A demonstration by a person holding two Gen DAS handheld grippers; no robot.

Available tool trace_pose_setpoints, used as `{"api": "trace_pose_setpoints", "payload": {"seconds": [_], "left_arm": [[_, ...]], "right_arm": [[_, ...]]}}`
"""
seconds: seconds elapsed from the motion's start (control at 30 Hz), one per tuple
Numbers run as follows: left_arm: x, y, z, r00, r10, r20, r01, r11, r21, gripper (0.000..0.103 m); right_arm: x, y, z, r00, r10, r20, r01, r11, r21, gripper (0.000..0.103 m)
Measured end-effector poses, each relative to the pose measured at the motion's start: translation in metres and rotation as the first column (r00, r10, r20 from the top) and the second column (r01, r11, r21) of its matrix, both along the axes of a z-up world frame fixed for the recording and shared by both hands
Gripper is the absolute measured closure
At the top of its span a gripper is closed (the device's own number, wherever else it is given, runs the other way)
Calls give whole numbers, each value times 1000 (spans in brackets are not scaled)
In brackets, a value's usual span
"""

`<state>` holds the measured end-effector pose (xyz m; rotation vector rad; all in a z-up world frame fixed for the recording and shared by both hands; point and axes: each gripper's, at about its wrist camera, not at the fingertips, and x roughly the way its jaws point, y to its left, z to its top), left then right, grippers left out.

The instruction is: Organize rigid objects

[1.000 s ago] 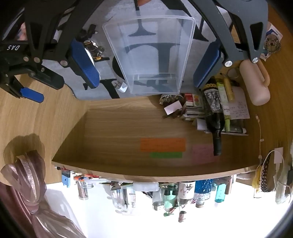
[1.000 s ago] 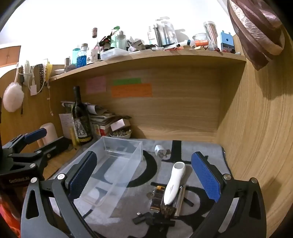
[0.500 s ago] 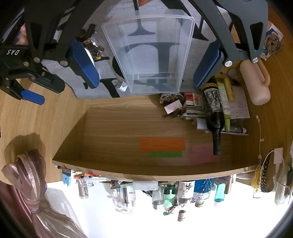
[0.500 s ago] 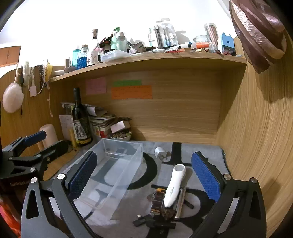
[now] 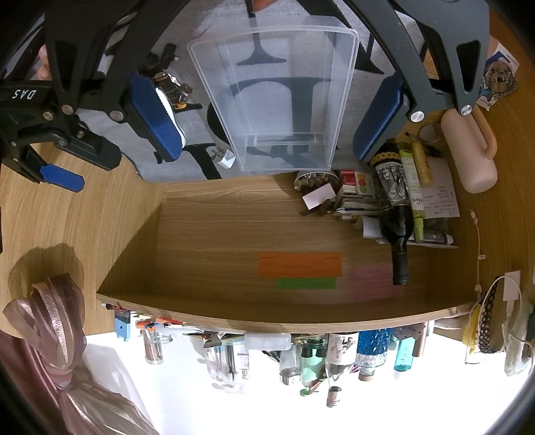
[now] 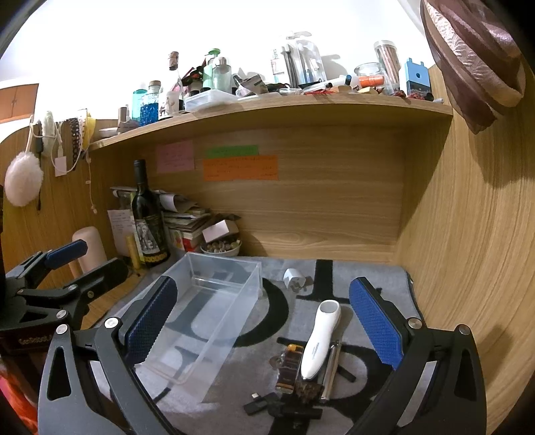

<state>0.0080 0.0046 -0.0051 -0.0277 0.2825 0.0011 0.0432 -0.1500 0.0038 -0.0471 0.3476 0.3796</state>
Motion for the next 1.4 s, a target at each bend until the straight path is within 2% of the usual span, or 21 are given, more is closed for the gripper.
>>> {"api": "trace_pose_setpoints", "payload": {"seconds": [1.4], "left_arm": [[-2, -2, 0, 1000, -6, 12, 6, 1000, 4, 0]], "right_arm": [[-5, 2, 3, 1000, 14, 20, -14, 1000, -5, 0]]}}
